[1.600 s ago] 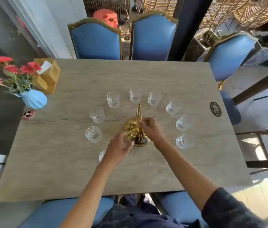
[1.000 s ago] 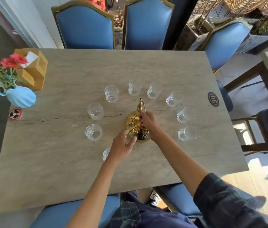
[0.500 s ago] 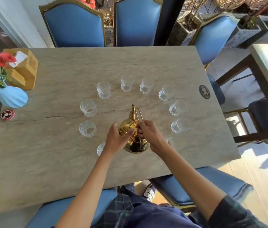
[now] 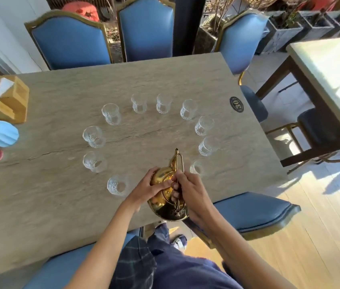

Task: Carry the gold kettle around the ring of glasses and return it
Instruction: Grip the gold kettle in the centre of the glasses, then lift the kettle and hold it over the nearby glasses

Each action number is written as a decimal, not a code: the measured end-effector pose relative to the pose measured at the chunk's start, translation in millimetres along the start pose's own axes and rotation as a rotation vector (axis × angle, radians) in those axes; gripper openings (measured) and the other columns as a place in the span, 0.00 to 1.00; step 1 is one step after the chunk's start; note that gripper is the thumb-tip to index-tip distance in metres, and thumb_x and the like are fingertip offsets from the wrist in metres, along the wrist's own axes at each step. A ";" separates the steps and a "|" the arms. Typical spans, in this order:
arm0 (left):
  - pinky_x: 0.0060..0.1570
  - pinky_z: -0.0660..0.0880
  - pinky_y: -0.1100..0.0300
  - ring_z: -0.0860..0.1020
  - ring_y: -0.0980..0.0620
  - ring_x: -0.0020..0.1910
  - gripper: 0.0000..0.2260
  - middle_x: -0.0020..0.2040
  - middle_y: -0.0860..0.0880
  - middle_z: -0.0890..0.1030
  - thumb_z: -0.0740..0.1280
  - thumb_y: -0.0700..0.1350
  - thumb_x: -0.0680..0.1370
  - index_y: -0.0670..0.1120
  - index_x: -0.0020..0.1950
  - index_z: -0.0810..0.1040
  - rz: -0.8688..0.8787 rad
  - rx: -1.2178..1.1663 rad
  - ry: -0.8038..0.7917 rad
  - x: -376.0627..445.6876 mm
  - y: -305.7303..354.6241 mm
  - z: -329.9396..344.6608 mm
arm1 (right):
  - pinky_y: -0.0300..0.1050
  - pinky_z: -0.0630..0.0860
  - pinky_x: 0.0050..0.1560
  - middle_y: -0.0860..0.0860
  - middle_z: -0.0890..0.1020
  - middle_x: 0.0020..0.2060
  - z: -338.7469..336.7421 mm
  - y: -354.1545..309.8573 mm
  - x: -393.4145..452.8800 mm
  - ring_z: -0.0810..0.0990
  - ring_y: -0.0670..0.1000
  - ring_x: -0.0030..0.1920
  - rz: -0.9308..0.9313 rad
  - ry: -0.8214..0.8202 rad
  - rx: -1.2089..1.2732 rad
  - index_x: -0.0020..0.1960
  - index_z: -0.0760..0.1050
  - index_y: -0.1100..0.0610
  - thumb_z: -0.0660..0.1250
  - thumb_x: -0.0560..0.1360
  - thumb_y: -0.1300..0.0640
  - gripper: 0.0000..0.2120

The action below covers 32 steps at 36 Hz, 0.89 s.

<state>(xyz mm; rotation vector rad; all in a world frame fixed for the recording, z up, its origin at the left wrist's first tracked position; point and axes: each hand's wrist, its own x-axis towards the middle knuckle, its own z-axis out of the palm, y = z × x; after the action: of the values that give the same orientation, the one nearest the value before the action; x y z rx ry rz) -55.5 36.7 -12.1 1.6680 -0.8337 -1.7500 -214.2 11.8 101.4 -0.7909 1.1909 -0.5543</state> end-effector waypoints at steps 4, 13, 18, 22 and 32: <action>0.60 0.80 0.56 0.82 0.54 0.63 0.47 0.67 0.52 0.80 0.79 0.71 0.62 0.59 0.78 0.68 -0.017 0.073 -0.081 -2.2 1.3 16.7 | 0.42 0.71 0.33 0.49 0.74 0.29 -12.5 5.6 -15.8 0.70 0.46 0.28 0.032 0.067 0.141 0.49 0.73 0.62 0.58 0.85 0.56 0.11; 0.71 0.77 0.46 0.80 0.49 0.67 0.44 0.70 0.51 0.79 0.77 0.73 0.63 0.63 0.76 0.69 -0.048 0.214 -0.158 3.2 2.4 45.8 | 0.46 0.71 0.37 0.50 0.72 0.28 -37.1 18.1 -31.7 0.70 0.46 0.27 0.030 0.197 0.205 0.46 0.74 0.62 0.58 0.85 0.57 0.13; 0.62 0.79 0.55 0.80 0.52 0.64 0.43 0.67 0.51 0.80 0.76 0.74 0.61 0.64 0.74 0.72 -0.058 0.217 -0.145 7.6 5.6 55.4 | 0.46 0.72 0.36 0.48 0.73 0.25 -43.0 14.9 -30.4 0.70 0.46 0.26 0.025 0.229 0.224 0.44 0.74 0.62 0.56 0.85 0.57 0.15; 0.66 0.80 0.49 0.82 0.49 0.64 0.42 0.66 0.50 0.82 0.77 0.76 0.59 0.66 0.70 0.73 -0.102 0.231 -0.160 13.4 6.7 56.6 | 0.42 0.73 0.32 0.48 0.70 0.27 -48.4 17.9 -23.4 0.68 0.45 0.26 0.042 0.233 0.283 0.48 0.72 0.62 0.56 0.85 0.56 0.12; 0.65 0.80 0.50 0.80 0.49 0.64 0.50 0.68 0.49 0.81 0.75 0.77 0.59 0.60 0.78 0.72 -0.136 0.334 -0.138 26.3 9.5 58.5 | 0.39 0.66 0.26 0.49 0.64 0.28 -62.6 24.8 -3.3 0.64 0.46 0.26 0.113 0.290 0.322 0.48 0.72 0.62 0.56 0.85 0.57 0.11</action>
<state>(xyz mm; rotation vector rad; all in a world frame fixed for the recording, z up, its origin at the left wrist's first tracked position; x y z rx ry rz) -115.5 13.4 -20.1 1.8689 -1.1522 -1.9169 -275.6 14.2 73.7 -0.3738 1.3588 -0.7620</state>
